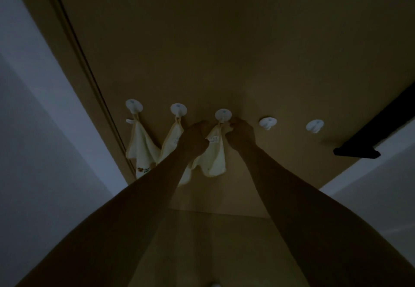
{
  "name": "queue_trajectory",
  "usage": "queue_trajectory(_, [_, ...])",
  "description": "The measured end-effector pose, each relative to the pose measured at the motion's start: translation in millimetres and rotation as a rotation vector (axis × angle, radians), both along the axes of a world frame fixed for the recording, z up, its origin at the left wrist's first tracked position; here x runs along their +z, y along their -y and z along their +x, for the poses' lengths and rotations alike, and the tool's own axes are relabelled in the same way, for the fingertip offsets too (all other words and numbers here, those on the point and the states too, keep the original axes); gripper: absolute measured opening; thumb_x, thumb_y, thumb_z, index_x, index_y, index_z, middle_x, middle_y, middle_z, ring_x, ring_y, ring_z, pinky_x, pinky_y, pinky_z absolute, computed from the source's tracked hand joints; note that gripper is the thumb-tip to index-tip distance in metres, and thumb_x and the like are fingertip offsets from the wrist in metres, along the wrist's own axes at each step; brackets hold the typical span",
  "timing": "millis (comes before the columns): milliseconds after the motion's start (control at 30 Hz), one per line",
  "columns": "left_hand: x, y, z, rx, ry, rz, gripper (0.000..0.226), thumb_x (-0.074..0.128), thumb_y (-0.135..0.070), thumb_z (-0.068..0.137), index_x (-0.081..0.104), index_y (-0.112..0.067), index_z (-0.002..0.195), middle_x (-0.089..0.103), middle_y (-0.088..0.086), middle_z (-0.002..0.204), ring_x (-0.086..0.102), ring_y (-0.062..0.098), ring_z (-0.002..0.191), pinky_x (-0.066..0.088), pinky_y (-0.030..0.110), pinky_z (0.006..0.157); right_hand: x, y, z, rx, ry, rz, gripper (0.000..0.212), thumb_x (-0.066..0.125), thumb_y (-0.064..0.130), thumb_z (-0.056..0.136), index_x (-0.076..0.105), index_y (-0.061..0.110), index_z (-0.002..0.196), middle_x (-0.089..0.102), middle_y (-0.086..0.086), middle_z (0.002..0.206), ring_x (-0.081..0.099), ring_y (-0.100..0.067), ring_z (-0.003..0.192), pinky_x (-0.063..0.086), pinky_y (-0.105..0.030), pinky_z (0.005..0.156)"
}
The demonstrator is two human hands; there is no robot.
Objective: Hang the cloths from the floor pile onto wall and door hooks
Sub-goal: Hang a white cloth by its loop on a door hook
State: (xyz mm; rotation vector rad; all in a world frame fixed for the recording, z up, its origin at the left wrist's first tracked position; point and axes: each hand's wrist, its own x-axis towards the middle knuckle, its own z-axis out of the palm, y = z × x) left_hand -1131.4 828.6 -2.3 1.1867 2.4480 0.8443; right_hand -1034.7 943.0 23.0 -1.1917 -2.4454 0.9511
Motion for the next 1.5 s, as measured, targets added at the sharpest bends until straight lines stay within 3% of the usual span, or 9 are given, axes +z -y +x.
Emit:
queue_trajectory(167, [12,21,3,0.025,-0.032,0.038,0.047,0.051,-0.014,0.094,0.043,-0.015,0.141,0.052,0.011,0.137,0.05,0.031,0.123,0.043,0.036,0.093,9,21,6,0.007,0.052,0.014,0.04,0.055,0.012,0.09,0.052,0.014,0.13,0.06,-0.005,0.126,0.058,-0.021,0.114,0.037,-0.02,0.079])
queue_trajectory(433, [23,74,2,0.119,-0.092,0.083,0.056,0.054,-0.028,0.097,0.034,-0.014,0.148,0.041,0.012,0.148,0.039,0.029,0.135,0.032,0.039,0.111,23,78,3,0.055,-0.014,0.048,0.048,0.057,0.02,0.09,0.048,0.019,0.137,0.056,-0.008,0.133,0.054,-0.025,0.121,0.042,-0.029,0.093])
queue_trajectory(567, [30,109,2,0.197,-0.2,0.099,0.055,0.053,-0.033,0.096,0.037,-0.017,0.147,0.046,0.009,0.144,0.045,0.028,0.13,0.039,0.042,0.105,29,111,-9,0.178,-0.046,0.117,0.044,0.059,0.027,0.091,0.048,0.016,0.132,0.06,-0.008,0.125,0.058,-0.026,0.112,0.044,-0.028,0.085])
queue_trajectory(733, [44,158,-2,0.336,-0.224,0.135,0.053,0.057,-0.028,0.094,0.044,-0.016,0.143,0.053,0.01,0.138,0.051,0.03,0.125,0.042,0.042,0.103,27,146,-27,0.32,-0.076,0.135,0.049,0.058,0.027,0.093,0.043,0.015,0.139,0.053,-0.007,0.135,0.049,-0.024,0.124,0.035,-0.026,0.1])
queue_trajectory(833, [48,188,-1,0.455,-0.291,0.092,0.053,0.057,-0.032,0.094,0.044,-0.019,0.143,0.055,0.006,0.137,0.054,0.026,0.121,0.043,0.038,0.101,26,164,-38,0.454,-0.044,0.164,0.041,0.054,0.03,0.096,0.047,0.012,0.133,0.055,-0.007,0.131,0.052,-0.023,0.12,0.036,-0.026,0.097])
queue_trajectory(933, [49,213,7,0.588,-0.309,0.01,0.057,0.054,-0.038,0.095,0.039,-0.021,0.146,0.044,0.007,0.148,0.044,0.026,0.133,0.036,0.045,0.109,27,184,-43,0.593,-0.082,0.11,0.047,0.056,0.03,0.095,0.045,0.015,0.139,0.054,-0.004,0.135,0.052,-0.018,0.121,0.036,-0.021,0.091])
queue_trajectory(1067, [51,243,35,0.779,-0.351,-0.086,0.058,0.05,-0.045,0.096,0.034,-0.025,0.148,0.038,0.007,0.153,0.036,0.025,0.14,0.029,0.051,0.113,28,214,-37,0.738,-0.122,0.009,0.054,0.059,0.033,0.094,0.041,0.02,0.143,0.049,-0.004,0.142,0.051,-0.023,0.124,0.047,-0.033,0.097])
queue_trajectory(1167, [48,264,67,0.932,-0.336,-0.143,0.059,0.046,-0.048,0.097,0.03,-0.029,0.15,0.032,0.004,0.156,0.028,0.024,0.144,0.023,0.052,0.116,27,235,-24,0.874,-0.124,-0.029,0.054,0.058,0.036,0.094,0.039,0.025,0.144,0.044,0.0,0.147,0.046,-0.022,0.131,0.044,-0.041,0.105])
queue_trajectory(1500, [41,348,211,1.385,-0.286,-0.274,0.057,0.039,-0.05,0.099,0.021,-0.035,0.151,0.02,-0.001,0.161,0.013,0.023,0.149,0.008,0.055,0.119,18,336,50,1.263,-0.127,-0.104,0.049,0.055,0.036,0.096,0.041,0.024,0.142,0.047,-0.002,0.144,0.047,-0.022,0.129,0.04,-0.031,0.102])
